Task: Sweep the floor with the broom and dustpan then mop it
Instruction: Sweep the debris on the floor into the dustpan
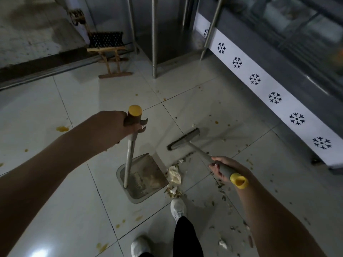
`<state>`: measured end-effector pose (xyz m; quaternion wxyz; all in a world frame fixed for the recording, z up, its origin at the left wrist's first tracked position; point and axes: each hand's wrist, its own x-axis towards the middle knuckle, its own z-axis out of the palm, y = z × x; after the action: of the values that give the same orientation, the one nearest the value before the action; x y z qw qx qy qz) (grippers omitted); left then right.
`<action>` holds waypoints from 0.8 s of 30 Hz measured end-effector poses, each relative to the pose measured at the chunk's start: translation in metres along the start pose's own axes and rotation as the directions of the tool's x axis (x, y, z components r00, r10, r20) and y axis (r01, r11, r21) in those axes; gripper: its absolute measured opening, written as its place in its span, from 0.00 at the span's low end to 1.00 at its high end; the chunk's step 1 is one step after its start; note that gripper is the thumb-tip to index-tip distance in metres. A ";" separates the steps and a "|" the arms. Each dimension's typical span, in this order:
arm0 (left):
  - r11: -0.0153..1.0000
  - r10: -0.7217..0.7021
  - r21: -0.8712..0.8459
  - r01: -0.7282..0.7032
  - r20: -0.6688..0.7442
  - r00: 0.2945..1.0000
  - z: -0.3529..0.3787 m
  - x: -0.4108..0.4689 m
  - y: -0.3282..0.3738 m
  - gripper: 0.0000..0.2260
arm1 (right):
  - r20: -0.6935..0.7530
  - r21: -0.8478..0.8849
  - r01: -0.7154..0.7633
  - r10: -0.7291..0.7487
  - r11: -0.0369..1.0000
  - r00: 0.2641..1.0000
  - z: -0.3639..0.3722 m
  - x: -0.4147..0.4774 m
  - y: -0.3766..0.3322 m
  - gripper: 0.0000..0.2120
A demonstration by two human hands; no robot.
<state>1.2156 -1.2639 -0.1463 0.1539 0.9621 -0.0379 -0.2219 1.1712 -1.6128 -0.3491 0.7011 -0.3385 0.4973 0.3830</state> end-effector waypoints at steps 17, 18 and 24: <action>0.981 -0.103 -0.139 0.137 0.229 0.968 0.001 0.110 0.113 0.12 | -0.044 0.056 0.087 -0.085 0.995 0.995 -0.018 0.069 -0.163 0.10; 0.984 -0.088 -0.132 0.121 0.230 0.969 0.002 0.111 0.117 0.11 | -0.051 0.054 0.085 -0.082 0.995 0.995 -0.023 0.067 -0.160 0.10; 0.998 -0.003 -0.057 0.018 0.251 0.968 0.010 0.107 0.138 0.11 | -0.046 0.132 0.045 -0.040 0.990 0.998 -0.057 0.041 -0.105 0.11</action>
<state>1.3065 -1.4131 -0.1554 0.1748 0.9216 -0.0453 -0.3435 1.2467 -1.7029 -0.3944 0.7190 -0.3098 0.5296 0.3265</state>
